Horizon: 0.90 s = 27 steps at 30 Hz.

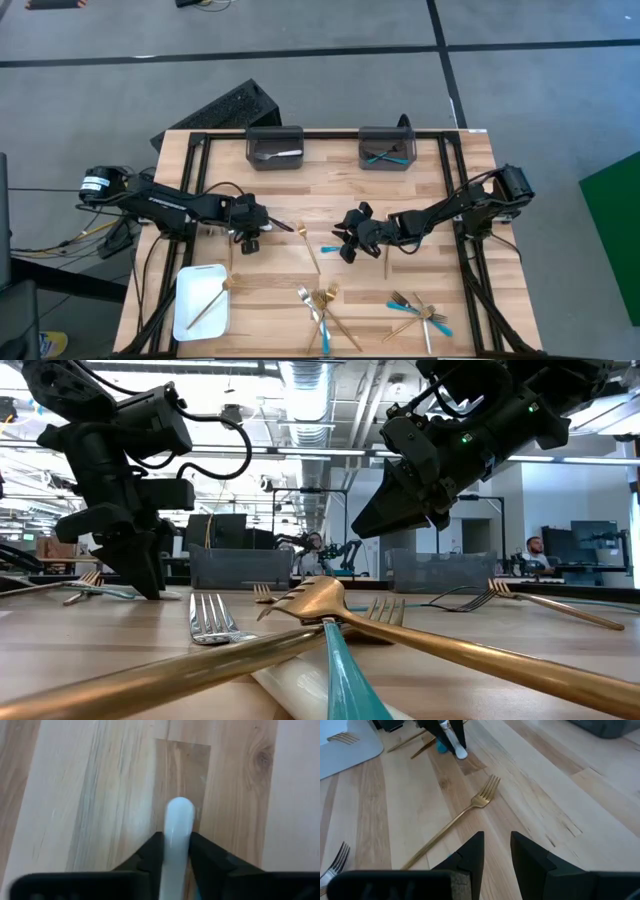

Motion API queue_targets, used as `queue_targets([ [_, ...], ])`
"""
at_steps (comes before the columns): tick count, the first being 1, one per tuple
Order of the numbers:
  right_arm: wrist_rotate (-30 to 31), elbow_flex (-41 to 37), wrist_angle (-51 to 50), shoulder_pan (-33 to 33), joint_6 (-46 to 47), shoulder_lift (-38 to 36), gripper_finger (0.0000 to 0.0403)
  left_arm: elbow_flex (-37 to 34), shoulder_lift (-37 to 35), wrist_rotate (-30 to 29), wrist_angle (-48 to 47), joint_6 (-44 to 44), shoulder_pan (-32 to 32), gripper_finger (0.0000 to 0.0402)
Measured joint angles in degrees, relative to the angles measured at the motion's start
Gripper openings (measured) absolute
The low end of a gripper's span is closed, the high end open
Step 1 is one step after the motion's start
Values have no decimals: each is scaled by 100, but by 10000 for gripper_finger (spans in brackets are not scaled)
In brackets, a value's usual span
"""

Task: Sort silverware by color (type)
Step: Put the white fork into the left black bin

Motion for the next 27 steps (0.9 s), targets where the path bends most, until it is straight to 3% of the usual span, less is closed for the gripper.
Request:
queue_targets([
  [2, 0, 0, 0, 3, 4, 0, 120, 84, -46, 4, -50, 76, 50, 35],
  [8, 0, -2, 0, 71, 199, -2, 120, 446, -65, -43, -185, 293, 319, 38],
  [15, 155, -2, -2, 220, 192, -4, 120, 1331, -71, -500, -943, 1340, 805, 55],
  [22, 341, -4, -4, 228, 146, -4, 120, 2440, -31, -637, -1021, 3066, 1845, 52],
  [27, 373, -4, -2, 264, 146, -4, 120, 3183, 297, -638, -994, 3769, 2727, 52],
])
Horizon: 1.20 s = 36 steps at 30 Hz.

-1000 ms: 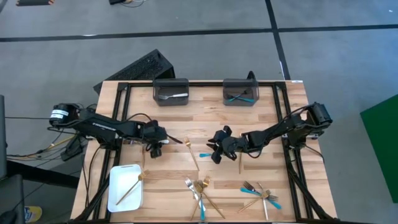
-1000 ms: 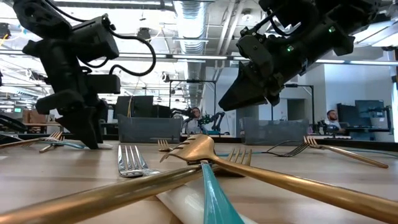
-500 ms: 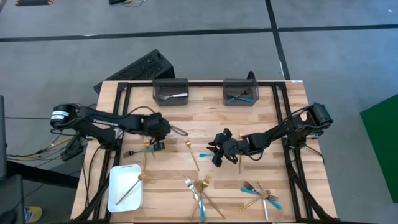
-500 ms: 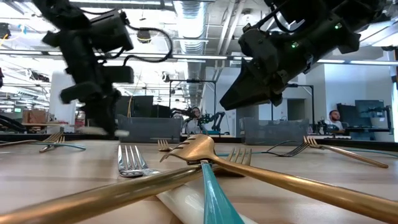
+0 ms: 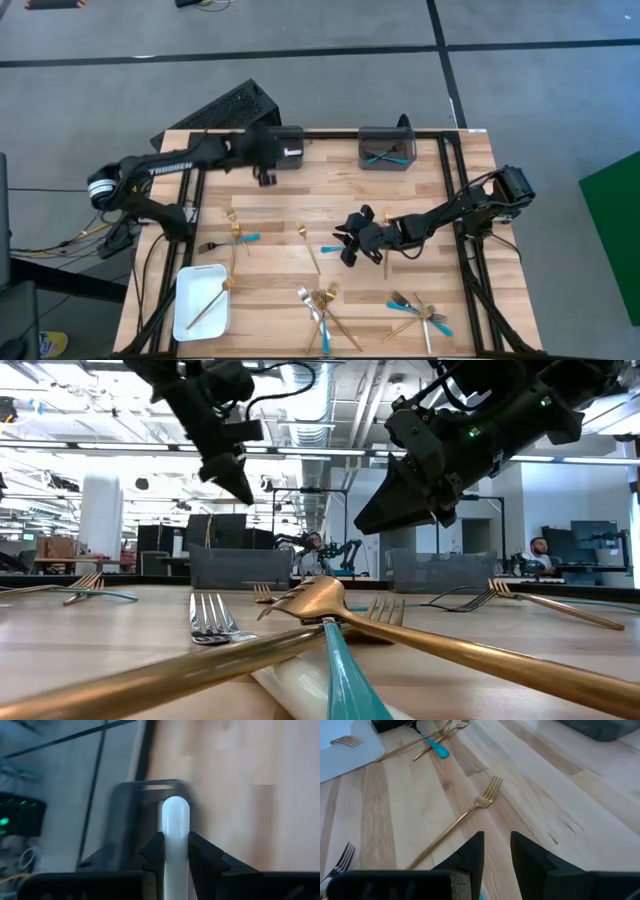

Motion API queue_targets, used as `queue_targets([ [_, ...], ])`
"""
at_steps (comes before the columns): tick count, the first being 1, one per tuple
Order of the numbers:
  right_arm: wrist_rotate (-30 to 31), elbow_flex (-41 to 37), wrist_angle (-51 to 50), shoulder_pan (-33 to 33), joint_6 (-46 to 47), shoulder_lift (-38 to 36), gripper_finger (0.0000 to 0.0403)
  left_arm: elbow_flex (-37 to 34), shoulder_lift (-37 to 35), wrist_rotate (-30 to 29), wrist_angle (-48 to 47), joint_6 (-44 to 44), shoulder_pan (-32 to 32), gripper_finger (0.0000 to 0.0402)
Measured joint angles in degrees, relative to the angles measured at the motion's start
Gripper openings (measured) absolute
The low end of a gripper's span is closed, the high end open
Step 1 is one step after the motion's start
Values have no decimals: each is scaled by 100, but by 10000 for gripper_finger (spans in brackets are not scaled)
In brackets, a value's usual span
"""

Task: Sort silverware by color (type)
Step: Put the white fork into the left black bin

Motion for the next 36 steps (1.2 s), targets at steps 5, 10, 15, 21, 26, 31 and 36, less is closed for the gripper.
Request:
queue_targets([
  [5, 136, 0, -2, 38, -71, 0, 120, 559, 670, 21, 117, 383, 582, 52],
  [10, 230, 0, 0, -12, -66, 0, 120, 1019, 1488, -9, 109, 565, 819, 52],
  [15, 246, 0, -10, -1, -55, 0, 120, 1390, 2132, -219, 104, 124, 854, 63],
  [21, 241, -1, -48, -1, -43, 0, 120, 1438, 2287, -265, 83, 89, 854, 118],
  [26, 241, -1, -75, -1, 23, 0, 120, 1440, 2259, -321, 3, 65, 854, 158],
  [31, 241, -2, -105, 34, 114, 0, 120, 1442, 2205, -448, -160, -70, 826, 175],
  [36, 239, -2, -206, 43, 111, -2, 120, 1446, 2138, -437, -425, -403, 730, 176],
])
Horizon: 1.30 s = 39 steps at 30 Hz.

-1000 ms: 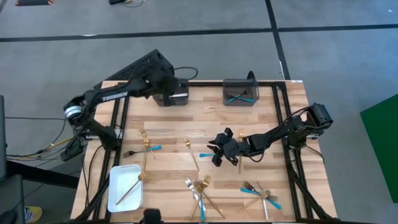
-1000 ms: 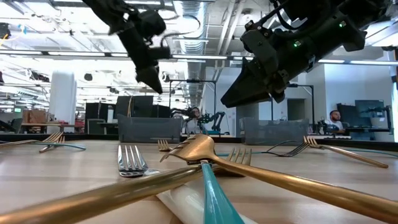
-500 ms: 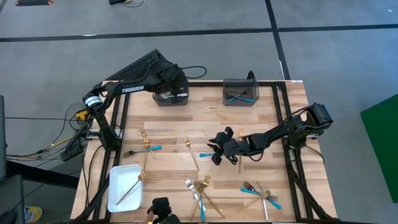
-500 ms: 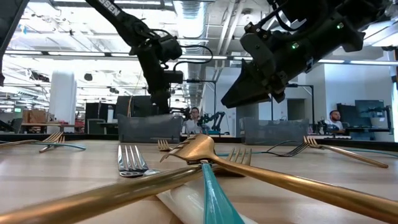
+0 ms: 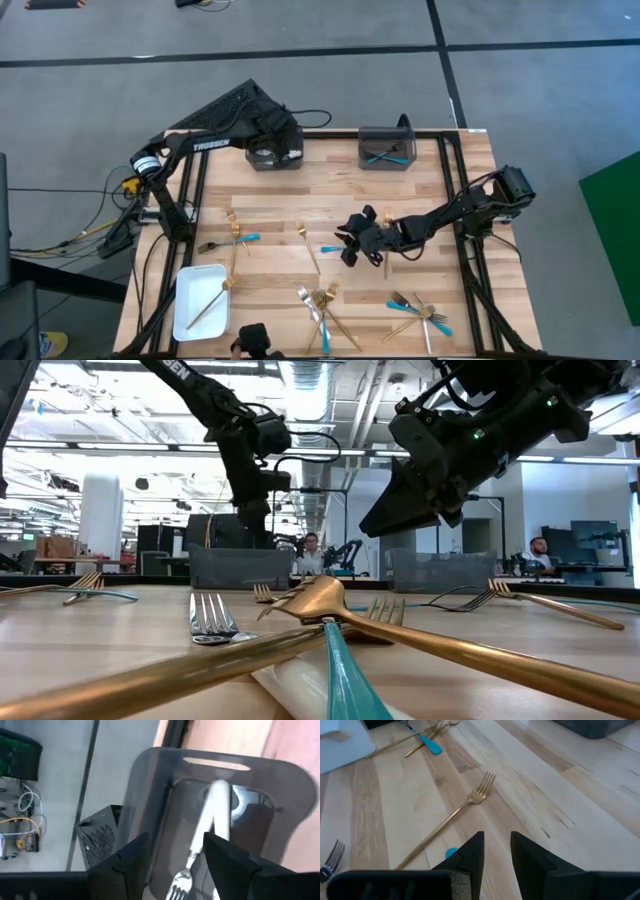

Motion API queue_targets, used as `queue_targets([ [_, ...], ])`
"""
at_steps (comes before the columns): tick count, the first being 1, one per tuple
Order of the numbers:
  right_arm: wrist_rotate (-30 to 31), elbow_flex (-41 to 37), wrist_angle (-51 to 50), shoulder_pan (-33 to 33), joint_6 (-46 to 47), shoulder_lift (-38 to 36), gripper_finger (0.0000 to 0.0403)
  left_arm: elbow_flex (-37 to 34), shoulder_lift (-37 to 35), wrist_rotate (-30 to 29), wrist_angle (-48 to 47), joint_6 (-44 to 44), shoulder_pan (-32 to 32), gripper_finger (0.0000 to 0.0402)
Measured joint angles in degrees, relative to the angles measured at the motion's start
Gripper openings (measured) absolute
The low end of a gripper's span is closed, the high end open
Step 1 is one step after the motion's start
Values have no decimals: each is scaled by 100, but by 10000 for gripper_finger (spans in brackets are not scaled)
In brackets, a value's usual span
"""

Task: Sort silverware by color (type)
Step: Put the white fork into the left black bin

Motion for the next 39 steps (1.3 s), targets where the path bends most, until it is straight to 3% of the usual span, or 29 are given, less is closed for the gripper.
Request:
queue_targets([
  [10, -17, 0, -39, 37, -2, -33, 120, -2, -329, 198, -439, -354, -381, 176],
  [19, -12, 4, -472, 411, -4, -813, 120, -88, -1036, 1812, -245, -975, -581, 177],
  [23, -9, 3, -957, 662, 113, -1115, 120, -608, -1356, 2364, 473, -1136, -866, 177],
  [28, -280, -4, -1387, 988, 567, -1279, 120, -1548, -1710, 2572, 1665, -1448, -1377, 177],
  [32, -494, 4, -742, 1153, 468, -1110, 120, -2392, -1898, 2574, 2902, -1785, -1883, 177],
  [37, -380, 37, 432, 982, -595, -607, 120, -3251, -1936, 2574, 4644, -2189, -2495, 177],
  [39, -494, 128, 296, 843, -421, -506, 120, -3447, -1936, 2574, 5009, -2255, -2711, 177],
])
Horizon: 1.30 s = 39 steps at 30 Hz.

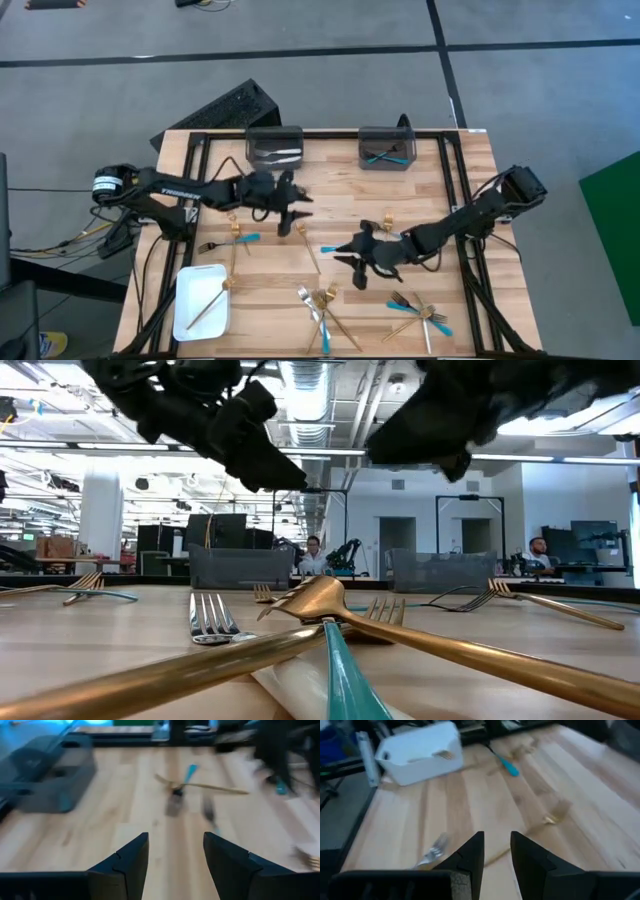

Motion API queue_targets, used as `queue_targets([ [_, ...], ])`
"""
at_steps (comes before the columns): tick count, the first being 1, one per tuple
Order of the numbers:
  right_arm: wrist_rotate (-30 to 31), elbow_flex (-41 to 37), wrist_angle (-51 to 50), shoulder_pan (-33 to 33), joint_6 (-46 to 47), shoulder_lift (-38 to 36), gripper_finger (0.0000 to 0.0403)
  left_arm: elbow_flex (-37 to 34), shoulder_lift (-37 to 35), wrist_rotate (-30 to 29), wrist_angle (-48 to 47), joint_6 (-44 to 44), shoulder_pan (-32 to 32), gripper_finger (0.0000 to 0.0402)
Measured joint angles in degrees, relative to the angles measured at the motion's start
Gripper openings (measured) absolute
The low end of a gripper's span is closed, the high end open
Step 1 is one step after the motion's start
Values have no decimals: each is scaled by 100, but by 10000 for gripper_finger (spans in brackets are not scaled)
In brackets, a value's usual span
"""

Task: Sort silverware by color (type)
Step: Put the white fork into the left black bin

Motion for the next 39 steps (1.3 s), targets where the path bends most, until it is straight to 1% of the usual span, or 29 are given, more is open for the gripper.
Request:
queue_targets([
  [3, -395, 249, -722, -184, 822, 51, 120, -68, 0, 0, -35, -14, -271, 177],
  [6, -442, 504, -1915, -142, 1742, 15, 120, -73, 19, -2, -17, -86, -516, 177],
  [11, -293, 1115, -4063, 347, 2457, 14, 120, -72, 22, -26, 240, -121, -937, 177],
  [14, -260, 1268, -5346, 637, 3249, 14, 120, -72, 24, -27, 530, -116, -1150, 176],
  [18, -615, 1454, -6366, 1068, 4235, 15, 120, -72, 24, -80, 693, 35, -1354, 177],
  [22, -1456, 1537, -6739, 1515, 5071, 14, 120, -72, 24, -359, 709, 157, -1441, 177],
  [25, -1790, 1535, -6829, 1829, 5781, 14, 120, -72, 24, -586, 711, 162, -1429, 177],
  [31, -2002, 1535, -7101, 2467, 7301, 14, 120, -72, 26, -828, 716, 229, -1410, 176],
  [35, -2390, 1535, -7090, 2807, 8417, 14, 120, -72, 26, -843, 720, 229, -1403, 176],
  [37, -2378, 1535, -7043, 2949, 8773, 14, 120, -72, 26, -844, 722, 229, -1403, 176],
  [39, -2189, 1535, -6996, 3044, 8973, 14, 120, -72, 26, -843, 722, 228, -1403, 176],
])
